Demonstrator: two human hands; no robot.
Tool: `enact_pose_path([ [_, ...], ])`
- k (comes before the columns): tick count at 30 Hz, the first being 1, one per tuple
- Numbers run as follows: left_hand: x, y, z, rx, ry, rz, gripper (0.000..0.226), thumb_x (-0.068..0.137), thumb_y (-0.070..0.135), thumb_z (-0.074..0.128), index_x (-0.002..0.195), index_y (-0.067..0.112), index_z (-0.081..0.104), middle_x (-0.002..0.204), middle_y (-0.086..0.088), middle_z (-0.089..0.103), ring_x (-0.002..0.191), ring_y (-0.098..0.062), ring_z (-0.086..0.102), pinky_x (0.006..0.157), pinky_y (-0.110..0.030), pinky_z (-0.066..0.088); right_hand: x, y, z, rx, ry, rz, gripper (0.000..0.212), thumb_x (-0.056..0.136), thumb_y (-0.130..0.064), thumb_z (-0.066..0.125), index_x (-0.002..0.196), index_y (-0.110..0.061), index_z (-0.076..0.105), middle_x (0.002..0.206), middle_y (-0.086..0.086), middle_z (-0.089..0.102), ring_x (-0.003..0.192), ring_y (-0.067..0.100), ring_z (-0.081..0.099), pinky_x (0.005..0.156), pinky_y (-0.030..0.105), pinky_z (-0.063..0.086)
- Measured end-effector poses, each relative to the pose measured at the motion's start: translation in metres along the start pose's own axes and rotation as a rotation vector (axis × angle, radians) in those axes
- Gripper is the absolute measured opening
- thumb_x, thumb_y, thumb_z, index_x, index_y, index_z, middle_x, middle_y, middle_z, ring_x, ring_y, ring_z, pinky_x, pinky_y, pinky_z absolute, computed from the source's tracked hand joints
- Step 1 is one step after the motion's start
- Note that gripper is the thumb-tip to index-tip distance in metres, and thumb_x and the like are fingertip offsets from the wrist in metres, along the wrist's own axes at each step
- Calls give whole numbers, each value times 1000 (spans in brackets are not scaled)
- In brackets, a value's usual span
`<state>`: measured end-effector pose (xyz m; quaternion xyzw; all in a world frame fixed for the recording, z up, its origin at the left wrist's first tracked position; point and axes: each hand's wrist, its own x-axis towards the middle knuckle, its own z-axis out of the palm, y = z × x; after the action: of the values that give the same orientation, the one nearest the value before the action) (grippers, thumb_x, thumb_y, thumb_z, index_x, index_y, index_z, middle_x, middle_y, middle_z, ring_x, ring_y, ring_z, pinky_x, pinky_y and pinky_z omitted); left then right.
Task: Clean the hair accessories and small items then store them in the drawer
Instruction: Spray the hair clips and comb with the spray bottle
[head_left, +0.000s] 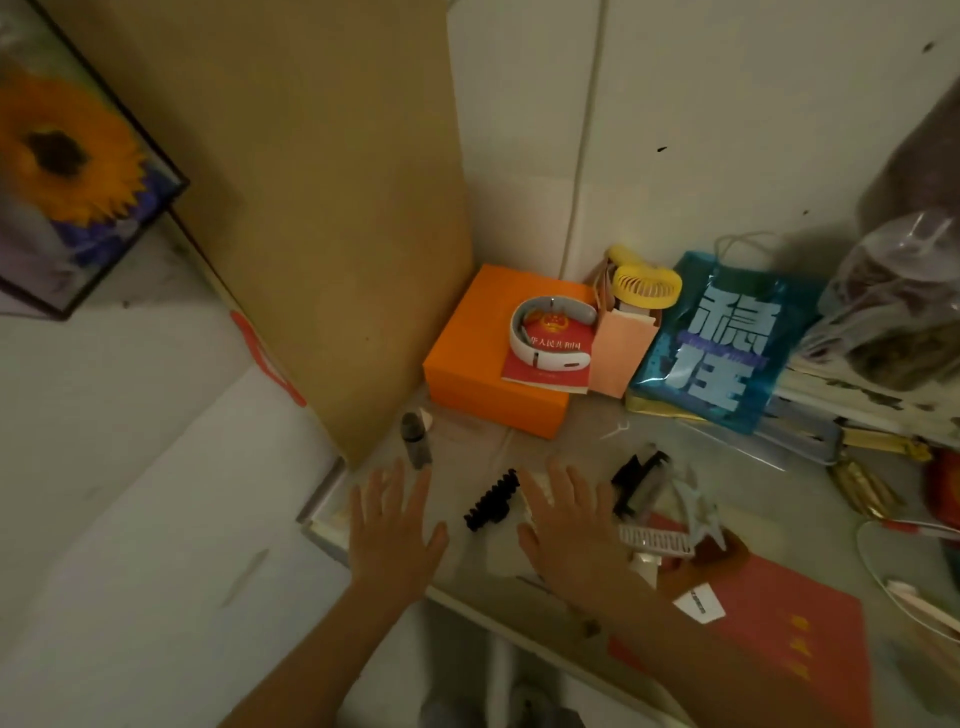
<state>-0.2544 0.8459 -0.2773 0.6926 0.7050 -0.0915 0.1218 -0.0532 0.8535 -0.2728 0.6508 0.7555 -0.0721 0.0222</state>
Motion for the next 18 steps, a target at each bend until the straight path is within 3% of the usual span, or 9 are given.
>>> enact_pose_path([
  [2, 19, -11, -1, -9, 13, 7, 63, 82, 52, 37, 120, 11, 64, 121, -22, 62, 105, -45, 61, 98, -55, 33, 12, -10, 2, 4, 0, 39, 70, 54, -47, 85, 118, -24, 66, 120, 14, 64, 106, 35, 64, 81, 56, 51],
  [5, 40, -30, 1, -2, 10, 41, 67, 76, 51, 38, 120, 8, 64, 120, -23, 62, 101, -46, 62, 91, -57, 45, 31, -29, 10, 27, -31, 107, 75, 45, -46, 90, 113, -23, 69, 115, 14, 67, 101, 36, 66, 78, 59, 51],
  [9, 57, -50, -8, -45, 99, 168, 68, 79, 48, 53, 138, 13, 47, 138, -20, 49, 119, -43, 52, 96, -56, 41, 50, -62, 26, 95, -74, 191, 78, 38, -44, 92, 109, -21, 71, 110, 14, 69, 95, 36, 68, 73, 58, 53],
  [12, 74, -69, -13, -10, 158, 237, 72, 75, 48, 60, 136, 13, 47, 134, -18, 53, 115, -40, 56, 90, -54, 47, 58, -88, 33, 113, -90, 241, 78, 40, -43, 92, 111, -20, 70, 110, 14, 68, 97, 36, 68, 71, 59, 53],
  [14, 89, -84, -14, -8, 146, 280, 70, 82, 49, 44, 141, 12, 39, 139, -18, 49, 122, -41, 50, 96, -56, 43, 64, -106, 28, 160, -78, 280, 77, 64, -45, 81, 132, -20, 55, 134, 18, 53, 120, 39, 54, 91, 62, 43],
  [15, 96, -90, -13, -7, 168, 308, 71, 83, 48, 43, 144, 12, 32, 140, -18, 47, 124, -41, 49, 98, -56, 41, 67, -114, 28, 187, -102, 293, 73, 82, -45, 66, 145, -22, 37, 149, 17, 35, 136, 36, 36, 105, 60, 30],
  [16, 102, -96, -12, -1, 175, 327, 75, 82, 46, 52, 144, 13, 27, 139, -18, 48, 124, -41, 49, 98, -56, 41, 69, -119, 30, 203, -113, 306, 68, 93, -44, 50, 151, -26, 19, 157, 12, 17, 144, 32, 18, 113, 55, 16],
  [18, 109, -100, -14, 31, 154, 350, 91, 69, 40, 77, 140, 11, 29, 133, -19, 54, 117, -41, 55, 91, -56, 45, 72, -128, 32, 235, -140, 333, 64, 98, -44, 37, 152, -28, 5, 160, 8, 3, 146, 28, 6, 116, 51, 6],
])
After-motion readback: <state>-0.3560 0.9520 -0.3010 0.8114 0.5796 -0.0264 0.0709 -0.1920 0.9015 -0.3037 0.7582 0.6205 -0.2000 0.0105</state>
